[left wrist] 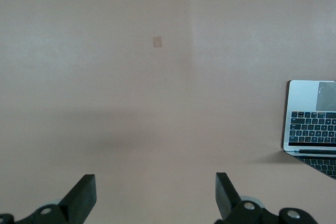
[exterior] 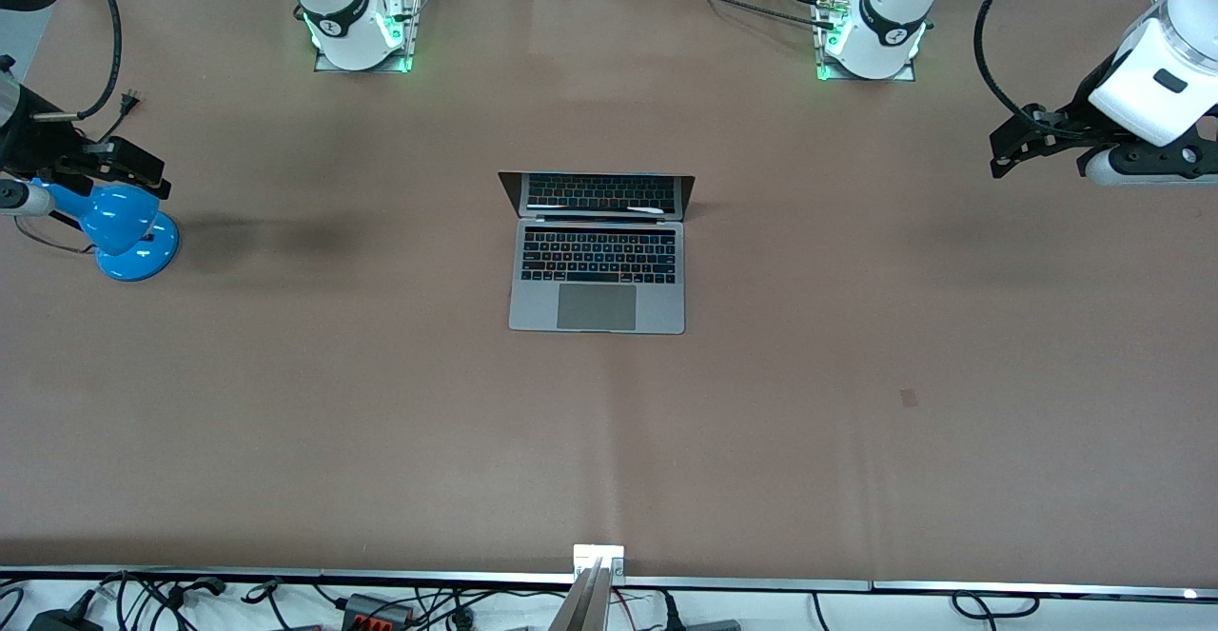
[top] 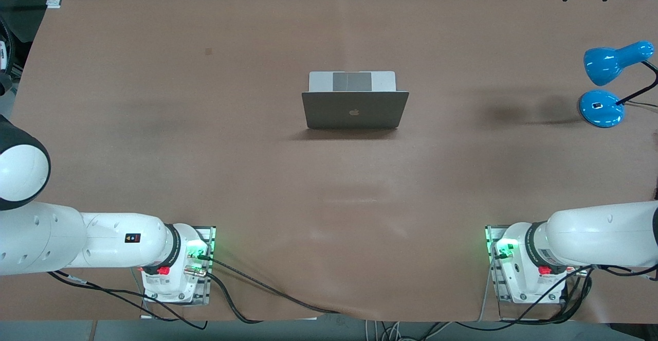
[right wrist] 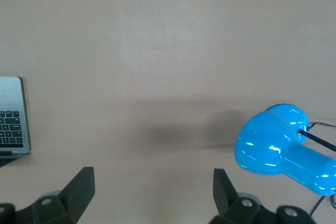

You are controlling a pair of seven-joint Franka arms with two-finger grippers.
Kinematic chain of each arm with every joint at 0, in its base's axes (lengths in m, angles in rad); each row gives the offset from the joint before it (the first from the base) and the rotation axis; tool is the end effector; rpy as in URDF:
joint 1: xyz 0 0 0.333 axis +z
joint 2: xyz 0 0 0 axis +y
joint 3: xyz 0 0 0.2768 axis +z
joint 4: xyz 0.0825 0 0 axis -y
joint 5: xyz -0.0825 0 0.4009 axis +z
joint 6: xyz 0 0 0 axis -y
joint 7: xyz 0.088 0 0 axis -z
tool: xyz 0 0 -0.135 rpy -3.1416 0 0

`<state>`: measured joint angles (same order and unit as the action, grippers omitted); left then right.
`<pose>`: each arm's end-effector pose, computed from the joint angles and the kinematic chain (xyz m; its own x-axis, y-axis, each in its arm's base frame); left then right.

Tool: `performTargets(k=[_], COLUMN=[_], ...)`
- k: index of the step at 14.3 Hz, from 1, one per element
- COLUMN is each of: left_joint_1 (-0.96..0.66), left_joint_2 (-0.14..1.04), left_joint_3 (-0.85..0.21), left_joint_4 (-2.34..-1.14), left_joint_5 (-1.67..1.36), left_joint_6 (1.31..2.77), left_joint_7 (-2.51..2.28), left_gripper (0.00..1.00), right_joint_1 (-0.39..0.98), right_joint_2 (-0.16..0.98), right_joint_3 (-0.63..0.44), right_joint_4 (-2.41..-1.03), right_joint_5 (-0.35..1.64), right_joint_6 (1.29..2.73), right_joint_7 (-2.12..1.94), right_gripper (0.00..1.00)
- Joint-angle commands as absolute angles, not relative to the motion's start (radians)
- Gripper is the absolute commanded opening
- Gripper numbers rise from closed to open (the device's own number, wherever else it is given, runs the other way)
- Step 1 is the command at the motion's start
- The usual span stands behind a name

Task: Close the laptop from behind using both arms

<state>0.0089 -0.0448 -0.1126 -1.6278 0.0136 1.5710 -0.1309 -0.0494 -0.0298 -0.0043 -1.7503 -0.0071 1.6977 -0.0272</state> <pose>0.5554 -0.0570 0.5546 0.9996 0.0273 -0.0097 0.0272 -0.9994 -0.0201 0.5670 -0.0314 0.4970 0.9994 -0.0256 -0.0230 -0.0254 -0.9997 0.0063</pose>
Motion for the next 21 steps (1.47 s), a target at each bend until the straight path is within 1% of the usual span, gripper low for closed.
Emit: performTargets(k=[1, 2, 3, 4, 5, 7, 9, 11, 13, 16, 17, 18, 19, 21], left_joint_1=[0.018, 0.018, 0.015, 0.015, 0.017, 0.014, 0.014, 0.011, 0.012, 0.003, 0.006, 0.008, 0.002, -0.006], left_joint_2=[-0.034, -0.031, -0.017, 0.004, 0.005, 0.029, 0.037, 0.041, 0.092, 0.113, 0.115, 0.115, 0.115, 0.115], left_joint_3=[-0.12, -0.115, -0.115, -0.115, -0.115, -0.12, -0.12, -0.12, -0.12, -0.12, -0.121, -0.121, -0.123, -0.158], left_joint_4=[-1.597, -1.597, -1.597, -1.597, -1.598, -1.597, -1.594, -1.595, -1.594, -1.58, -1.582, -1.589, -1.595, -1.632], left_joint_5=[-0.014, -0.014, -0.012, -0.012, -0.012, -0.012, -0.014, -0.014, -0.006, 0.002, -0.005, -0.009, -0.011, -0.012], left_joint_6=[1.546, 1.549, 1.546, 1.545, 1.543, 1.536, 1.488, 1.486, 1.485, 1.486, 1.477, 1.445, 1.398, 1.26], left_joint_7=[-0.135, -0.126, -0.124, -0.123, -0.124, -0.132, -0.13, -0.126, -0.123, -0.103, -0.101, -0.095, -0.075, -0.064], left_gripper=[1.0, 1.0, 1.0, 1.0, 1.0, 1.0, 1.0, 1.0, 1.0, 0.99, 0.81, 0.74, 0.63, 0.37], right_joint_1=[-0.051, -0.051, -0.049, -0.048, -0.048, -0.048, -0.043, -0.034, -0.035, -0.015, 0.007, 0.03, 0.052, 0.072], right_joint_2=[-0.054, -0.052, -0.052, -0.052, -0.051, -0.049, -0.048, -0.046, -0.035, -0.022, -0.011, -0.005, -0.003, 0.017], right_joint_3=[-0.002, -0.002, 0.002, 0.003, 0.005, 0.005, 0.006, 0.006, 0.008, 0.009, 0.009, 0.009, 0.009, 0.009], right_joint_4=[-1.776, -1.776, -1.776, -1.776, -1.778, -1.778, -1.778, -1.779, -1.778, -1.784, -1.784, -1.786, -1.789, -1.79], right_joint_5=[-0.003, -0.002, -0.002, -0.002, 0.0, 0.005, 0.008, 0.009, 0.055, 0.069, 0.069, 0.072, 0.113, 0.193], right_joint_6=[1.7, 1.704, 1.703, 1.7, 1.698, 1.697, 1.687, 1.681, 1.658, 1.635, 1.617, 1.596, 1.591, 1.589], right_joint_7=[-0.015, -0.017, -0.015, -0.015, -0.014, -0.014, -0.012, -0.012, -0.012, -0.011, -0.012, -0.011, -0.006, 0.024], right_gripper=[0.91, 0.81, 0.63, 0.48, 0.36, 0.15, 0.0, 0.0, 0.0, 0.0, 0.0, 0.0, 0.0, 0.0])
